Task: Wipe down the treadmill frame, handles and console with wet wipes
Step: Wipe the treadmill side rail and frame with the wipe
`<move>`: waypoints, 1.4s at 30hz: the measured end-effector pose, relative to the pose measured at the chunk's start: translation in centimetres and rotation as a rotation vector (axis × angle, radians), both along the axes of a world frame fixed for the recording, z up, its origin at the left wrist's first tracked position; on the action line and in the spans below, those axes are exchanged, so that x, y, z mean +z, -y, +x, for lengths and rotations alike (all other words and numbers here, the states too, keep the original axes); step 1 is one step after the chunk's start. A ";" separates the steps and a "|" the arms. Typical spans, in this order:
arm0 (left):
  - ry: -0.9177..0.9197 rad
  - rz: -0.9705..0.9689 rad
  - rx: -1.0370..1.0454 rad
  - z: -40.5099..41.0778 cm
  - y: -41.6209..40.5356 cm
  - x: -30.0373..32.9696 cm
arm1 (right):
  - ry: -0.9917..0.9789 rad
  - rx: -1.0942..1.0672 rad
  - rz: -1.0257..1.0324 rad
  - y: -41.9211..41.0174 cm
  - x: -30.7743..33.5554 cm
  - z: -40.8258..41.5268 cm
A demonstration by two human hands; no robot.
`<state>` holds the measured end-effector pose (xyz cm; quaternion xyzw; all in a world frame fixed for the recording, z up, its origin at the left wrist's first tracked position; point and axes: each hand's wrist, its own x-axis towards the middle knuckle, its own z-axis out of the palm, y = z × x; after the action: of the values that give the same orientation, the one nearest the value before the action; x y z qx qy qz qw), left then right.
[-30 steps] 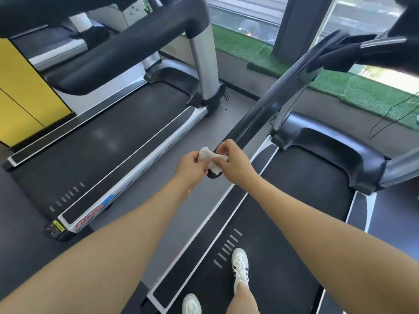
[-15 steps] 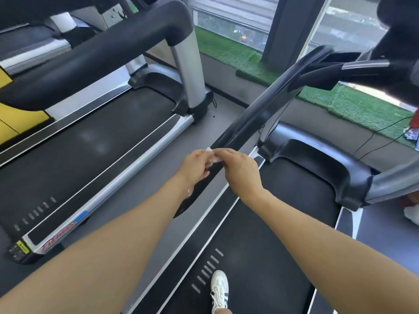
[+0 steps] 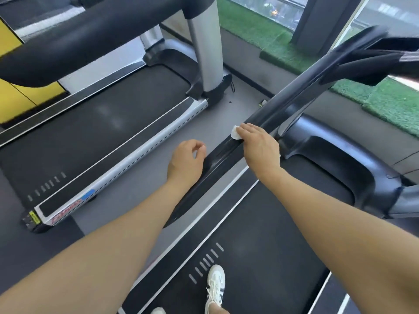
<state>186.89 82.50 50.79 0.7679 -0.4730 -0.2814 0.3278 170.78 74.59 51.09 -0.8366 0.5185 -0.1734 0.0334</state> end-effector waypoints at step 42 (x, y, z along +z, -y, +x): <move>-0.089 0.164 -0.003 7.0 -17.3 -1.6 | 0.207 0.172 0.341 -22.5 -3.5 10.3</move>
<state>193.91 99.77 49.17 0.7782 -0.4345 -0.3536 0.2838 181.07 97.08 47.62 -0.8378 0.4608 -0.1647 0.2422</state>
